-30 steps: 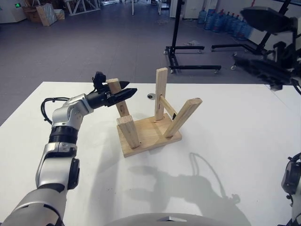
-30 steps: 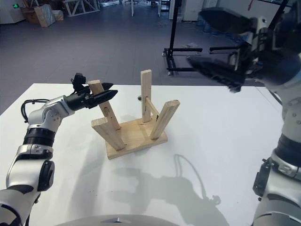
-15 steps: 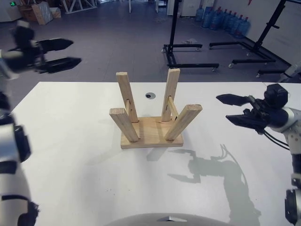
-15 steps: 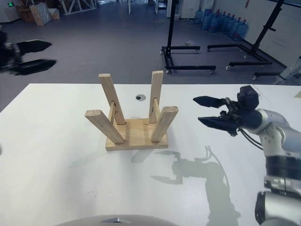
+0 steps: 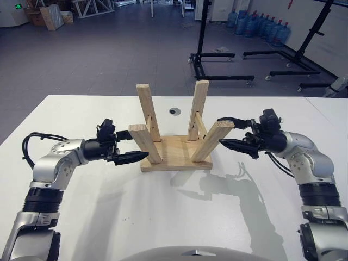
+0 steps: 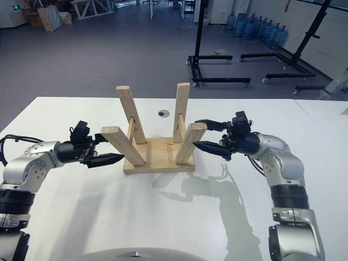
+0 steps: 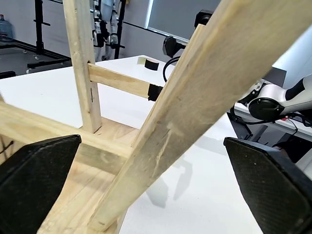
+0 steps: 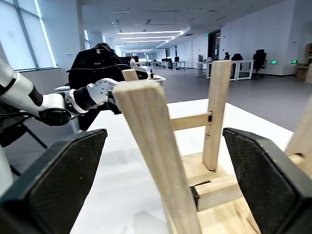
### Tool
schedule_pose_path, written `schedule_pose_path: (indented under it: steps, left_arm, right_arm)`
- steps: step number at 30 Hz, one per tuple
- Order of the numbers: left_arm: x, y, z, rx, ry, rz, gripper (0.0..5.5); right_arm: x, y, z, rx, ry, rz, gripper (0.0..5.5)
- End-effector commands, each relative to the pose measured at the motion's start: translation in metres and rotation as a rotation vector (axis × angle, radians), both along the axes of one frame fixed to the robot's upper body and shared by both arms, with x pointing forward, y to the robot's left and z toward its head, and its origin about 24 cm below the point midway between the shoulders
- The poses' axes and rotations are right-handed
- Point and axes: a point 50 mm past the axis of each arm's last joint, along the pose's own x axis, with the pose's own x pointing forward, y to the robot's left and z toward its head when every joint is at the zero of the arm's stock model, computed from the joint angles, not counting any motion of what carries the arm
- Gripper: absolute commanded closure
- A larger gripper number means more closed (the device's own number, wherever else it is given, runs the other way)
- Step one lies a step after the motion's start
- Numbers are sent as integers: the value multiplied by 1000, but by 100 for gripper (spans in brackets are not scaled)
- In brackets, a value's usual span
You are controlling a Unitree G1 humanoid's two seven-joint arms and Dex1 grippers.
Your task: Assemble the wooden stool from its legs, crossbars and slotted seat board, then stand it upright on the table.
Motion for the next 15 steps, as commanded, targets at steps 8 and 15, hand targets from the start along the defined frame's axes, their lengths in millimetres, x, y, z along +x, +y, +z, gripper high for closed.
schedule_pose_path:
  steps: [8,15]
  left_arm:
    - [6,-15,25,-156,47,-59,119]
    - [2,-16,26,-166,142,-72,232]
  right_arm:
    - [1,24,2,66,31,67,257]
    - [2,25,-7,36,98,46,388]
